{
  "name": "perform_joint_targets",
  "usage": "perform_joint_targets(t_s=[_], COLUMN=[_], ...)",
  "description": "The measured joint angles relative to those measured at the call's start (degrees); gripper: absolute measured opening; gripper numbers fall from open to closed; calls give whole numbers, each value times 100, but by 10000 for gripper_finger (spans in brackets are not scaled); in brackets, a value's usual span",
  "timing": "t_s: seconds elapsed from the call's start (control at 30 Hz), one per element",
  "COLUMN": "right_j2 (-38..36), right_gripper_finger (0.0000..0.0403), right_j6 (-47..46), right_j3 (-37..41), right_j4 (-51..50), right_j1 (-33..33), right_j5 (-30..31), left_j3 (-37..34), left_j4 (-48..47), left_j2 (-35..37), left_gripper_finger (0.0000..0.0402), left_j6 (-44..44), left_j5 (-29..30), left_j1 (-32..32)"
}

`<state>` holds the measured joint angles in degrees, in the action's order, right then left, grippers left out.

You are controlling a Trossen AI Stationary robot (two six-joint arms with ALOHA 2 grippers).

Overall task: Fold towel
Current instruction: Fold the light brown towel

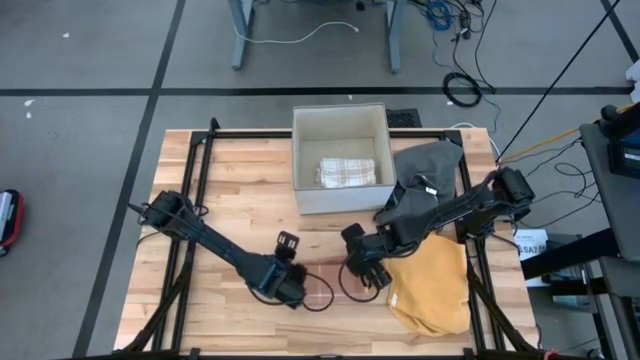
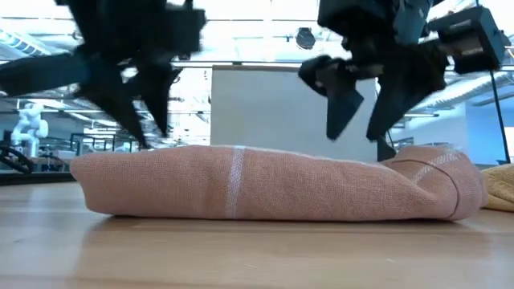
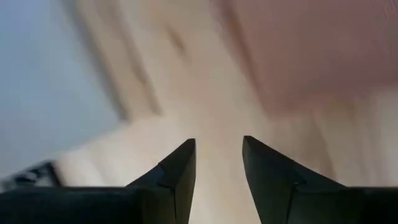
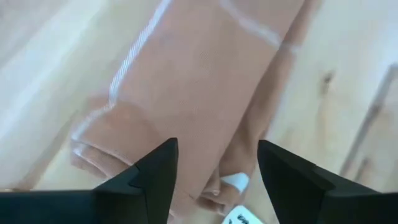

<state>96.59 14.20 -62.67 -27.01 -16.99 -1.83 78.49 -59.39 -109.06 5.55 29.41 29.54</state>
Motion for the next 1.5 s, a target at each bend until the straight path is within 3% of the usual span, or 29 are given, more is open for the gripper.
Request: perform_joint_targets(t_s=[0.1, 0.17, 0.33, 0.5, 0.7, 0.97, 1.3, 1.5], right_j2=[-171, -206, -226, -226, -226, -349, -1262, -2097], right_gripper_finger=[210, 210, 210, 210, 210, 210, 210, 210], right_j6=[-133, -275, -698, -831, -673, -274, 186, 327], right_j3=[-4, -3, -2, 11, 11, 11, 52, 981], right_j4=[30, 71, 148, 140, 279, 182, -23, 718], right_j1=[0, 0, -39, -185, -241, -82, 389, 614], right_j5=[-17, -234, -594, -535, -562, -775, -998, -1455], left_j3=[287, 345, 251, 115, -522, -950, -1119, -1503], left_j4=[190, 740, 2372, 2651, 3595, 3720, 4113, 4428], left_j2=[0, 4, 4, 4, 2, 0, 2, 26], left_gripper_finger=[139, 139, 140, 140, 140, 140, 140, 140], left_j6=[-42, -251, -871, -909, -1019, -1052, -1259, -1032], left_j5=[434, 372, -730, -1012, -2058, -2099, -2579, -2597], left_j1=[0, 0, -42, -206, -504, -810, -1061, -1163])
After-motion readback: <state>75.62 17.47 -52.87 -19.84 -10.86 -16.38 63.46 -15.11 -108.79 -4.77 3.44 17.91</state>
